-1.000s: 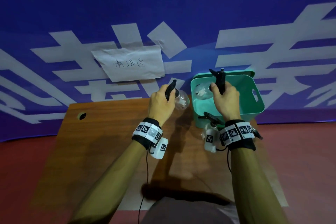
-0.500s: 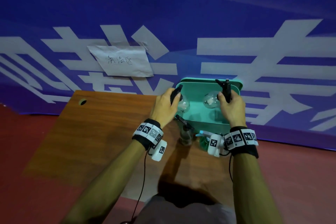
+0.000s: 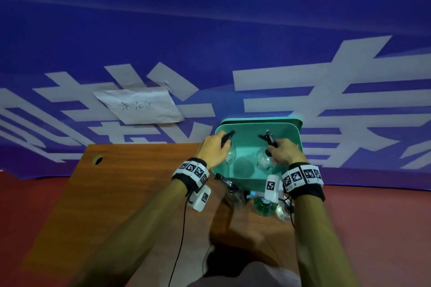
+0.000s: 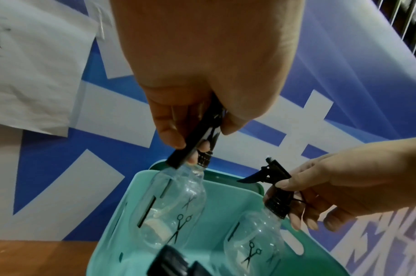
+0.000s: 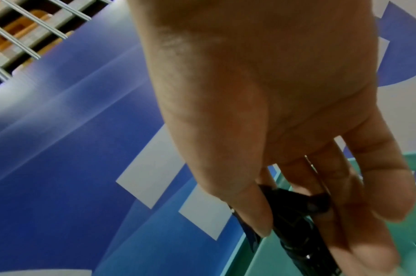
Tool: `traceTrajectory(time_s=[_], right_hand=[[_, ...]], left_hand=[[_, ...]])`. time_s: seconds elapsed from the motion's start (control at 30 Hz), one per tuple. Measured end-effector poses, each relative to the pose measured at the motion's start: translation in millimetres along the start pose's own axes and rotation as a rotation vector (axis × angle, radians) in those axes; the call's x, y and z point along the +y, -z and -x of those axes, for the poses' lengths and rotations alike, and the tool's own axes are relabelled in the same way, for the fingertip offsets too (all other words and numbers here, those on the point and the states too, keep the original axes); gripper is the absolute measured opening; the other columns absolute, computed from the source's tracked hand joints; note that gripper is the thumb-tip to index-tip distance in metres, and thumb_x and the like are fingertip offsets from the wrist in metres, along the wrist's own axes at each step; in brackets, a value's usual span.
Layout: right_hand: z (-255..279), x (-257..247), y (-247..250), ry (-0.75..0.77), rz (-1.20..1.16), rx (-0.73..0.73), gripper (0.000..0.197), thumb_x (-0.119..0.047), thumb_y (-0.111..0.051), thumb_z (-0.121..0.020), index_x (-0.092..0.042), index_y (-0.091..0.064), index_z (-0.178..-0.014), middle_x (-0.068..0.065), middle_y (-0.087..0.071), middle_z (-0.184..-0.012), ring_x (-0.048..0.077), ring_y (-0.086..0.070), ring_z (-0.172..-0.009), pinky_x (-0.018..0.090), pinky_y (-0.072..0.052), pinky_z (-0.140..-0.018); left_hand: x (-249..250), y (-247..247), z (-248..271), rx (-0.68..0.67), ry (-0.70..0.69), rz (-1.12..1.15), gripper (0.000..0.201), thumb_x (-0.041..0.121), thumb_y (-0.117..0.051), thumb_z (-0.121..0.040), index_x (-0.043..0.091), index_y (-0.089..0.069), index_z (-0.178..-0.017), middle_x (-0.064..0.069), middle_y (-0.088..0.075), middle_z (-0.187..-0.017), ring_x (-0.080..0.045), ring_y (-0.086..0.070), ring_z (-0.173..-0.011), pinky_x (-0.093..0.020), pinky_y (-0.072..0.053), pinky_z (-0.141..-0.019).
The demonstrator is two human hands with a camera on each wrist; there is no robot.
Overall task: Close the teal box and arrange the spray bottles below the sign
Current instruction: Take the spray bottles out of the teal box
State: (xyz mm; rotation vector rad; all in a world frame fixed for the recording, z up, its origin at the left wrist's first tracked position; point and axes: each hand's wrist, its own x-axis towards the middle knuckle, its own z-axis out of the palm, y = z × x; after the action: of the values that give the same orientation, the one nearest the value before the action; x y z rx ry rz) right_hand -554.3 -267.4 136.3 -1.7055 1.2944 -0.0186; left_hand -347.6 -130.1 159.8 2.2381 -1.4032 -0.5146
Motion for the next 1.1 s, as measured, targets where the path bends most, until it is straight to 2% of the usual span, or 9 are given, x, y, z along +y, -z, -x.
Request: traceTrajectory(time_s=[0.1,0.17,0.23,0.33,0.43,0.57,0.8,0.93,1.1], right_hand=[[-12,6,-11,-0.011,0.051,-0.085,0.032,-0.027,-0.056,-0.102,-0.011,-0.065,-0.127,0.009,-0.072,-0.104,0.023,-0.069,-0.089,0.037,-0.056,-0.081],[-19,12,-21,-0.003,0.049,-0.143,0.031,-0.025,-0.057,-0.102,-0.011,-0.064,-0.128,0.008,-0.074,-0.095,0.018,-0.069,-0.075,0.030,-0.054,-0.067],[-25,20,-32,-0.008,0.070,-0.189,0.029,-0.023,-0.062,-0.099,-0.014,-0.065,-0.126,0.007,-0.075,-0.090,0.018,-0.070,-0.072,0.032,-0.056,-0.067],[-33,27,-45,-0.017,0.166,-0.241,0.015,-0.022,-0.072,-0.091,-0.021,-0.073,-0.107,0.007,-0.075,-0.091,0.023,-0.072,-0.086,0.034,-0.057,-0.082],[-40,33,-56,-0.014,0.276,-0.295,0.010,-0.023,-0.078,-0.083,-0.032,-0.072,-0.085,0.003,-0.073,-0.096,0.024,-0.068,-0.094,0.031,-0.053,-0.085],[-48,35,-67,-0.097,0.350,-0.333,0.016,-0.024,-0.074,-0.086,-0.026,-0.069,-0.101,0.006,-0.067,-0.115,0.024,-0.063,-0.102,0.033,-0.049,-0.089],[-65,30,-80,-0.185,0.365,-0.360,0.018,-0.027,-0.071,-0.089,-0.010,-0.066,-0.088,0.008,-0.069,-0.090,0.019,-0.062,-0.076,0.027,-0.042,-0.058],[-67,26,-86,-0.210,0.307,-0.369,0.019,-0.025,-0.074,-0.088,-0.007,-0.070,-0.088,0.006,-0.069,-0.083,0.018,-0.062,-0.073,0.028,-0.045,-0.060],[-72,18,-94,-0.125,0.335,-0.371,0.017,-0.024,-0.073,-0.085,-0.009,-0.070,-0.092,0.012,-0.074,-0.096,0.023,-0.068,-0.086,0.032,-0.054,-0.076]], left_hand=[[-14,-8,-21,-0.177,0.067,-0.027,0.022,0.022,-0.051,-0.103,0.008,-0.063,-0.114,-0.009,-0.068,-0.088,-0.017,-0.060,-0.059,-0.023,-0.042,-0.046],[-23,-15,-32,-0.295,0.090,-0.073,0.020,0.018,-0.051,-0.103,0.005,-0.062,-0.114,-0.012,-0.068,-0.093,-0.018,-0.059,-0.062,-0.026,-0.044,-0.050],[-32,-24,-41,-0.384,0.089,-0.117,0.021,0.016,-0.050,-0.104,0.003,-0.060,-0.117,-0.015,-0.067,-0.100,-0.021,-0.060,-0.069,-0.028,-0.045,-0.057],[-46,-40,-50,-0.524,0.070,-0.217,0.026,0.017,-0.047,-0.106,0.002,-0.057,-0.124,-0.018,-0.067,-0.112,-0.031,-0.065,-0.092,-0.031,-0.045,-0.068],[-55,-54,-54,-0.617,0.052,-0.304,0.027,0.021,-0.048,-0.106,0.005,-0.056,-0.126,-0.016,-0.065,-0.112,-0.030,-0.064,-0.092,-0.033,-0.045,-0.069],[-60,-67,-60,-0.676,0.037,-0.357,0.026,0.026,-0.052,-0.103,0.007,-0.061,-0.118,-0.015,-0.067,-0.106,-0.030,-0.067,-0.089,-0.037,-0.055,-0.072],[-59,-79,-60,-0.729,0.062,-0.399,0.023,0.028,-0.056,-0.099,0.010,-0.061,-0.111,-0.012,-0.068,-0.100,-0.030,-0.071,-0.084,-0.043,-0.061,-0.078],[-55,-84,-59,-0.740,0.101,-0.348,0.025,0.026,-0.056,-0.100,0.006,-0.061,-0.115,-0.015,-0.068,-0.104,-0.032,-0.072,-0.087,-0.041,-0.061,-0.077],[-51,-88,-57,-0.729,0.139,-0.324,0.027,0.023,-0.055,-0.100,0.004,-0.057,-0.120,-0.016,-0.065,-0.108,-0.034,-0.070,-0.094,-0.040,-0.059,-0.079]])
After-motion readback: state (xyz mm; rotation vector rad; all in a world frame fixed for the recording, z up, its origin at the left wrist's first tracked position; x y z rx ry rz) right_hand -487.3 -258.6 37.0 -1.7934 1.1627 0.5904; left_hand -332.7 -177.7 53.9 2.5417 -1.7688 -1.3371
